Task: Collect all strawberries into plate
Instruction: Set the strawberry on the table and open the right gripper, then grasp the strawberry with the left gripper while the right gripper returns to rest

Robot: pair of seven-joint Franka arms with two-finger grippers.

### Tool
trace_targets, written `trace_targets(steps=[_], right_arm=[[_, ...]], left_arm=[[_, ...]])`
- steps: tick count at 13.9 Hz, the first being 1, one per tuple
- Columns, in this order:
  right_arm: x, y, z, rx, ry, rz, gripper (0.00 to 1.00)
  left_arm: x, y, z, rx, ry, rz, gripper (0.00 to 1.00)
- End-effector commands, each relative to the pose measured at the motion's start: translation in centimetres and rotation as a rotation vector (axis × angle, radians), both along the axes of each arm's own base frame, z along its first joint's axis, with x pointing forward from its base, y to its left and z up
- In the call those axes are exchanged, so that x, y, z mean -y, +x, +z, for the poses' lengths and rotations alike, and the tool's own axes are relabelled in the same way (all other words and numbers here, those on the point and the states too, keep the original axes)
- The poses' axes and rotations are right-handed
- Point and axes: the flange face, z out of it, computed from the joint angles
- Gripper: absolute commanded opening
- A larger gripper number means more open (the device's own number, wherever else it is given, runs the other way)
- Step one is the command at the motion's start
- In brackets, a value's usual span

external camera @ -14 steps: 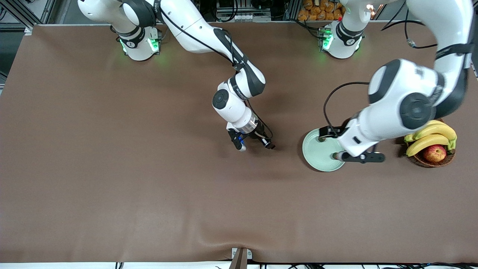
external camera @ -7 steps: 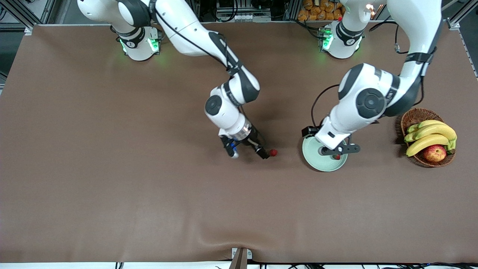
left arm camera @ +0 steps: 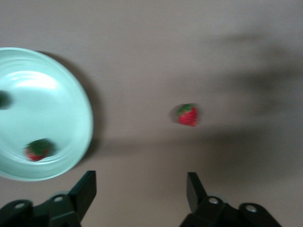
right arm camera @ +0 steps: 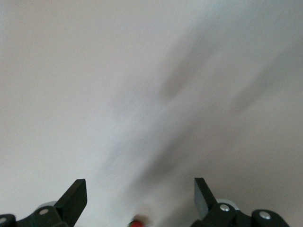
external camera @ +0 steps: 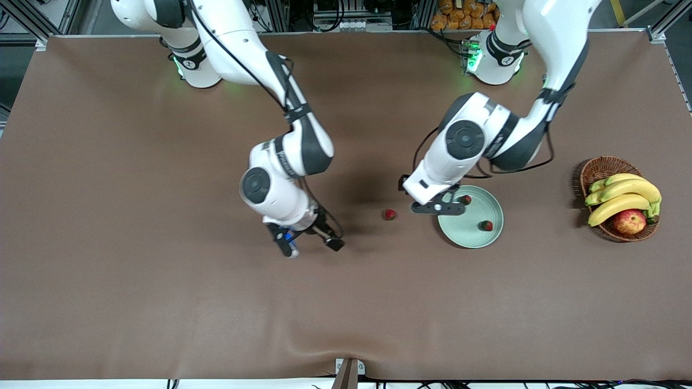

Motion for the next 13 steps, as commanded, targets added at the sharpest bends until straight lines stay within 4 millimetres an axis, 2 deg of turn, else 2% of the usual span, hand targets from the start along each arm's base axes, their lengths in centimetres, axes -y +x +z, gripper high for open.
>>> trace_targets(steps=[1, 3, 6, 9, 11, 13], right_arm=[[5.5, 1.3, 2.1, -0.038, -0.054, 0.118, 1.0], [8.8, 2.2, 3.5, -0.052, -0.075, 0.168, 1.0], [12.0, 3.3, 4.5, -0.054, -0.06, 0.164, 1.0], [11.9, 3.3, 4.8, -0.061, -0.036, 0.171, 1.0], [13.6, 3.9, 5.1, -0.059, -0.037, 0.166, 1.0], [15.6, 4.5, 6.8, -0.044, -0.01, 0.203, 1.0]], left_arm=[[2.5, 0.6, -1.9, 0.042, -0.029, 0.043, 0.84], [3.0, 1.0, -2.6, 0.08, -0.057, 0.039, 0.84], [3.4, 1.4, -6.0, 0.101, -0.093, 0.029, 0.83], [3.8, 0.7, -8.3, 0.083, -0.064, 0.043, 0.75], [3.9, 0.6, -8.7, 0.075, -0.056, 0.125, 0.71], [4.5, 0.2, -9.4, 0.061, -0.057, 0.159, 0.68]])
